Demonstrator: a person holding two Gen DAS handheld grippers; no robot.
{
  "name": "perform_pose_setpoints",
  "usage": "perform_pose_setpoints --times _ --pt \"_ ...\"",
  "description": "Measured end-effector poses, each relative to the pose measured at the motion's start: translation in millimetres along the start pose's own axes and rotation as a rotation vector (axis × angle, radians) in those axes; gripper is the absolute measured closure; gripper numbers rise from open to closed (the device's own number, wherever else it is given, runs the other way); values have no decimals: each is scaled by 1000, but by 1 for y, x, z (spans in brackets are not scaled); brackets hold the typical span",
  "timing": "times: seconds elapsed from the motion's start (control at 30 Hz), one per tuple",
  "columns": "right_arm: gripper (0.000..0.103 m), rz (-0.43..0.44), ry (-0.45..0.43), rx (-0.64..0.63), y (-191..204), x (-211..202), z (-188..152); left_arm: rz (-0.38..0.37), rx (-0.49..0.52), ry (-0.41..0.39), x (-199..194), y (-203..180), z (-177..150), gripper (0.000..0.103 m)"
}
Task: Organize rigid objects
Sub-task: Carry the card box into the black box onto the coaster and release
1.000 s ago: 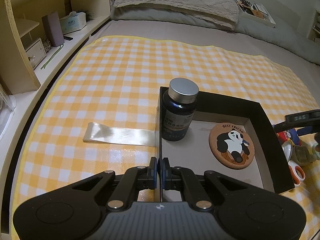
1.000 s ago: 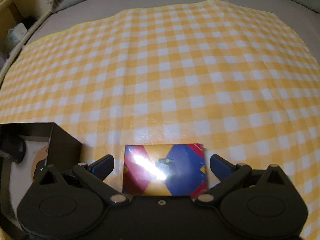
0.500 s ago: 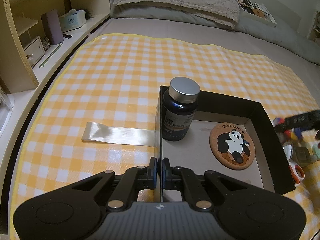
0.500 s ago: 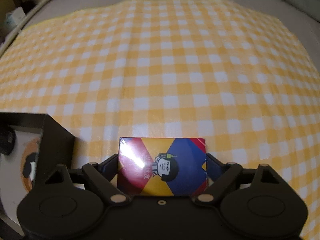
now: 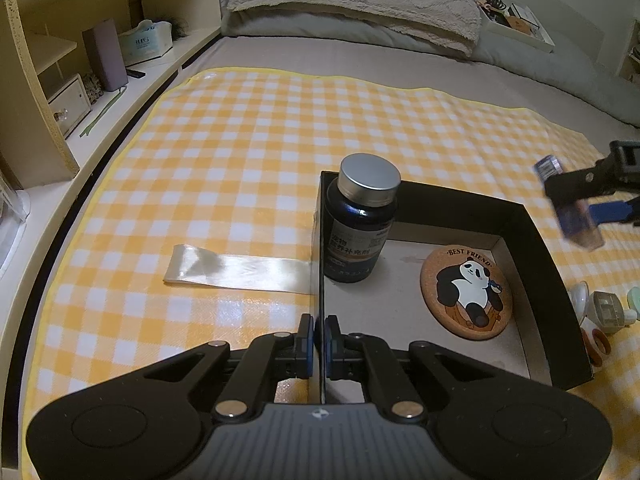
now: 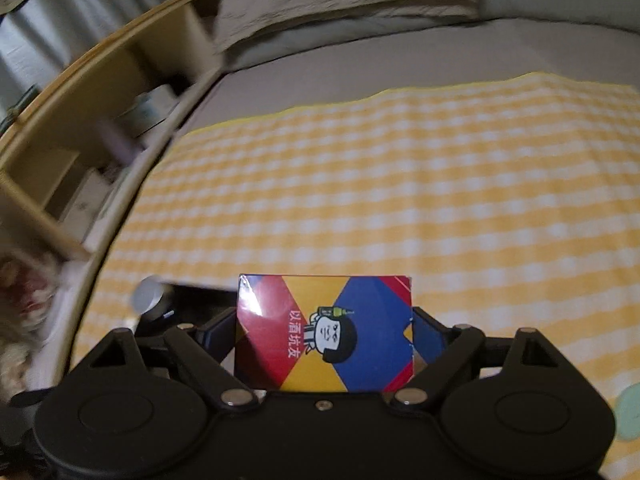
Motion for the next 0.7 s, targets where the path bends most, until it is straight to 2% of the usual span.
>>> perform_pose_setpoints --times 0.13,0.33,0.43,0.6,0.7 --pt "14 53 50 32 34 5 -15 -1 -1 0 0 0 0 97" --pt "14 85 68 61 55 18 -20 -6 -5 -2 -2 1 0 97" --pt "14 66 66 44 53 21 -20 -6 -6 -2 -2 2 1 97" --pt "13 -27 24 -2 51 29 -18 -8 -9 -1 -2 1 0 97" --pt "2 -33 11 5 43 26 -16 -8 -9 -1 -2 1 0 96"
Point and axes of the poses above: each gripper's, at about its wrist camera, not at the fingertips, and x roughly the way its jaws point, y to its left, z to its top, the point moved 10 cm from there along x, roughly the way its jaws point, and after that the axes turned 15 degrees about -y, right-handed, at the moved point
